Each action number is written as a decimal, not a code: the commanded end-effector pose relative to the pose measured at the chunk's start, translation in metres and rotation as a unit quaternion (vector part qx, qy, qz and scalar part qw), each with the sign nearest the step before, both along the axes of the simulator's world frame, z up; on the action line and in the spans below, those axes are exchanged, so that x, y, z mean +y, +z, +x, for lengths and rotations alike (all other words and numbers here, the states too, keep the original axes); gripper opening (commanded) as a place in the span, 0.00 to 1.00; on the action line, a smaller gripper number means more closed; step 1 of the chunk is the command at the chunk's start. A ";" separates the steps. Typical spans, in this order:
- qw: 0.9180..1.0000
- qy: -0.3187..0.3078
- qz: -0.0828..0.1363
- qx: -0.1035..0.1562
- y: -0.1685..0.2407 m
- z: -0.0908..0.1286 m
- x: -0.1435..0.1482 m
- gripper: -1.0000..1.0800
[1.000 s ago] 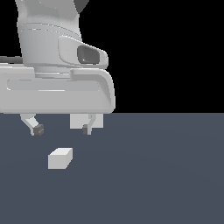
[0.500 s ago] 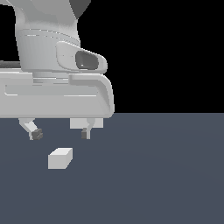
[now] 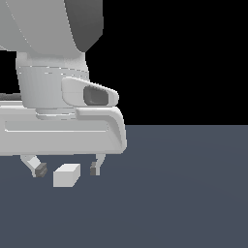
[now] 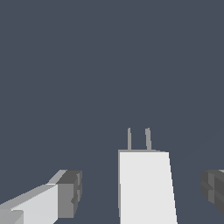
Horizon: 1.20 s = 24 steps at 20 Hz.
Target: Plug the charger into the wall socket.
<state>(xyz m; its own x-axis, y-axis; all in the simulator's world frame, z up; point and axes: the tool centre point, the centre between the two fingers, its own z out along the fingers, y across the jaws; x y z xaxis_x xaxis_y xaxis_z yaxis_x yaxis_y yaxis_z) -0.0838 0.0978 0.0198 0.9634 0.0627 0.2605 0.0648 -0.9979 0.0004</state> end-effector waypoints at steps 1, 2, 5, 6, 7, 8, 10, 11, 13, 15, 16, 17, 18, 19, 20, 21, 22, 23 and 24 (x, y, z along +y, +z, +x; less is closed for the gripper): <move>1.000 0.000 0.000 -0.001 -0.006 0.000 0.000 0.96; 1.000 0.000 0.000 -0.001 -0.007 0.000 0.000 0.96; 1.000 0.000 0.000 -0.001 -0.008 0.001 0.000 0.00; 1.000 0.000 0.000 -0.001 -0.008 0.001 0.000 0.00; 1.000 0.000 0.000 -0.001 -0.008 0.001 0.000 0.00; 1.000 0.000 0.000 -0.001 -0.008 0.001 0.000 0.00; 1.000 0.000 0.000 -0.001 -0.008 0.001 0.000 0.00; 1.000 0.000 0.000 -0.001 -0.008 0.001 0.000 0.00; 1.000 0.000 0.000 -0.001 -0.008 0.001 0.000 0.00; 1.000 0.000 0.000 -0.001 -0.008 0.000 0.000 0.00; 1.000 0.000 0.000 -0.001 -0.008 0.001 0.000 0.00; 1.000 0.001 0.000 -0.001 -0.007 0.001 0.000 0.00; 1.000 0.002 0.000 -0.001 -0.006 0.001 -0.001 0.00; 1.000 0.003 0.000 -0.001 -0.005 0.002 -0.001 0.00; 1.000 0.005 0.000 -0.001 -0.004 0.003 -0.002 0.00; 1.000 0.007 0.000 -0.001 -0.002 0.004 -0.003 0.00; 1.000 0.009 0.000 -0.001 0.000 0.005 -0.004 0.00; 1.000 0.012 0.000 -0.001 0.003 0.007 -0.006 0.00; 1.000 0.015 -0.001 -0.001 0.005 0.008 -0.007 0.00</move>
<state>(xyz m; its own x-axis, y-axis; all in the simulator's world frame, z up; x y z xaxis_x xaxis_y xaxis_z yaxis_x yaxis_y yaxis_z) -0.0779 0.0929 0.0212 0.9615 0.0841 0.2617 0.0868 -0.9962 0.0013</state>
